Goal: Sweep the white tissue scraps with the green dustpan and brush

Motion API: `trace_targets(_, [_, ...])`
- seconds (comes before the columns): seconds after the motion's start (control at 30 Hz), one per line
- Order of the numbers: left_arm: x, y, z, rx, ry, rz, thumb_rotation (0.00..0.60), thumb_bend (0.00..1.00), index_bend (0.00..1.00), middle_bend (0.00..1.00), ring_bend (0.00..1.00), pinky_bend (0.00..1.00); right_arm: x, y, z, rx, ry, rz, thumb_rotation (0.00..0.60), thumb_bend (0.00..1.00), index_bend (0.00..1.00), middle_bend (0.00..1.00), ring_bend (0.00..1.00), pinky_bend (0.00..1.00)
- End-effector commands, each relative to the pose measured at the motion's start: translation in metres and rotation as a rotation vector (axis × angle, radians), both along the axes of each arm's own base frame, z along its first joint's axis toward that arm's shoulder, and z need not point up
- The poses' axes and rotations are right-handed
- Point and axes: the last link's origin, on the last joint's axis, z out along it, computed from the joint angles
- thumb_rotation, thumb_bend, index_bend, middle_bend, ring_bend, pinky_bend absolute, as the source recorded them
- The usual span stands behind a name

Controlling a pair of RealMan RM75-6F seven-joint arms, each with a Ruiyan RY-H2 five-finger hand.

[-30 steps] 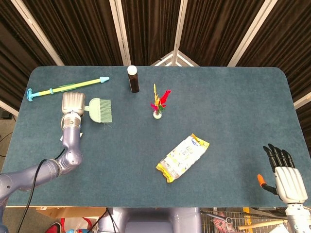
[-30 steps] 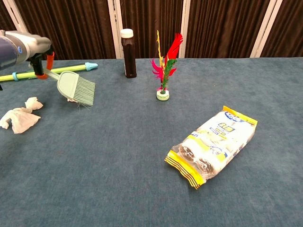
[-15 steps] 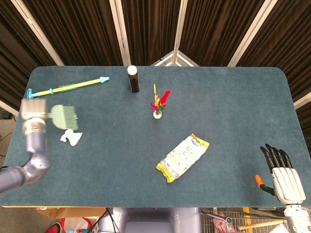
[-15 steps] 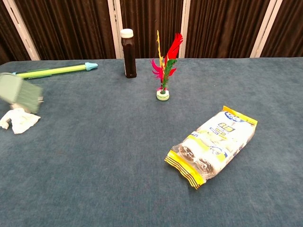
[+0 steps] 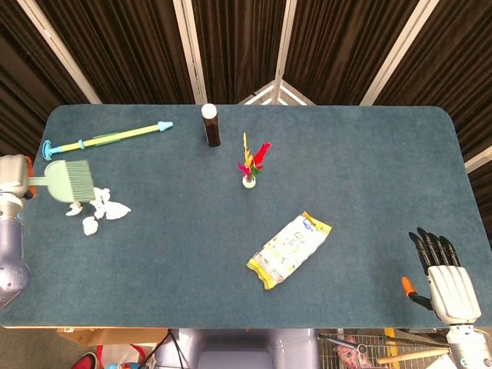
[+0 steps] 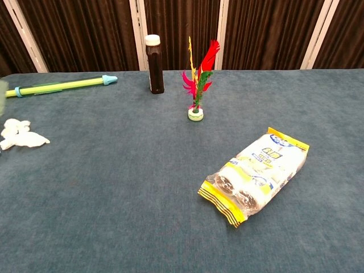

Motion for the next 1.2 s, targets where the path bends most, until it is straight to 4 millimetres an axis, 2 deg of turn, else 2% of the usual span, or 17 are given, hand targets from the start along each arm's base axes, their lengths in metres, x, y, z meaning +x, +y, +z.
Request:
trace_targets(0.03, [0.034,-0.009,-0.026,-0.053,-0.094,-0.176,0.600,0.79,0.81,1.00,1.00,1.00,-0.001,0.000,0.001,-0.001,0.000,-0.006,0.600,0.38,0.00,0.00,0.00,0.00])
trace_targets(0.23, [0.068,-0.032,-0.070,-0.163,-0.157,-0.325,0.600,0.79,0.80,1.00,1.00,1.00,-0.003,0.000,0.002,-0.005,-0.003,-0.010,0.600,0.38,0.00,0.00,0.00,0.00])
trace_targets(0.43, [0.088,-0.076,-0.117,-0.289,-0.261,-0.391,0.600,0.78,0.79,1.00,1.00,1.00,-0.002,0.001,0.002,-0.004,0.001,-0.008,0.600,0.38,0.00,0.00,0.00,0.00])
trace_targets(0.5, [0.093,-0.089,-0.134,-0.314,-0.298,-0.406,0.600,0.75,0.75,1.00,1.00,1.00,-0.002,0.001,0.002,-0.005,0.005,-0.007,0.600,0.38,0.00,0.00,0.00,0.00])
trace_targets(0.53, [0.094,-0.095,-0.140,-0.323,-0.314,-0.406,0.600,0.72,0.72,1.00,1.00,1.00,-0.002,0.001,0.002,-0.005,0.005,-0.007,0.600,0.38,0.00,0.00,0.00,0.00])
trace_targets(0.63, [0.095,-0.112,-0.159,-0.366,-0.344,-0.401,0.600,0.53,0.55,0.99,1.00,1.00,-0.002,0.002,0.002,-0.010,0.008,-0.005,0.600,0.38,0.00,0.00,0.00,0.00])
trace_targets(0.7, [0.091,-0.122,-0.166,-0.399,-0.319,-0.398,0.600,0.35,0.42,0.93,0.97,1.00,-0.002,0.003,0.003,-0.013,0.008,-0.007,0.600,0.38,0.00,0.00,0.00,0.00])
trace_targets(0.73, [0.087,-0.128,-0.168,-0.418,-0.300,-0.390,0.600,0.29,0.38,0.89,0.94,0.98,-0.002,0.003,0.003,-0.014,0.009,-0.009,0.600,0.38,0.00,0.00,0.00,0.00])
trace_targets(0.8, [0.082,-0.135,-0.168,-0.433,-0.281,-0.373,0.600,0.19,0.29,0.77,0.87,0.92,-0.003,0.003,0.003,-0.014,0.009,-0.012,0.600,0.38,0.00,0.00,0.00,0.00])
trace_targets(0.87, [0.074,-0.143,-0.162,-0.435,-0.266,-0.346,0.600,0.12,0.18,0.59,0.75,0.81,-0.003,0.003,0.004,-0.014,0.007,-0.014,0.600,0.38,0.00,0.00,0.00,0.00])
trace_targets(0.93, [0.061,-0.152,-0.139,-0.368,-0.262,-0.325,0.600,0.11,0.11,0.42,0.66,0.73,-0.003,0.003,0.004,-0.015,0.009,-0.014,0.600,0.38,0.00,0.00,0.00,0.00])
trace_targets(1.0, [0.052,-0.165,-0.119,-0.311,-0.286,-0.368,0.600,0.11,0.07,0.25,0.52,0.62,-0.003,0.004,0.005,-0.018,0.010,-0.014,0.600,0.38,0.00,0.00,0.00,0.00])
trace_targets(1.03, [0.049,-0.168,-0.114,-0.294,-0.291,-0.382,0.600,0.11,0.05,0.21,0.45,0.57,-0.003,0.004,0.005,-0.019,0.010,-0.015,0.600,0.38,0.00,0.00,0.00,0.00])
trace_targets(1.1, [0.039,-0.177,-0.101,-0.252,-0.299,-0.418,0.600,0.11,0.01,0.09,0.23,0.42,-0.003,0.003,0.005,-0.019,0.012,-0.014,0.600,0.38,0.00,0.00,0.00,0.00])
trace_targets(1.17, [0.027,-0.189,-0.087,-0.206,-0.308,-0.456,0.600,0.11,0.00,0.02,0.09,0.28,-0.004,0.003,0.005,-0.020,0.016,-0.015,0.600,0.38,0.00,0.00,0.00,0.00])
trace_targets(1.2, [0.023,-0.193,-0.083,-0.193,-0.310,-0.465,0.600,0.11,0.00,0.01,0.05,0.22,-0.004,0.003,0.005,-0.020,0.018,-0.014,0.600,0.38,0.00,0.00,0.00,0.00])
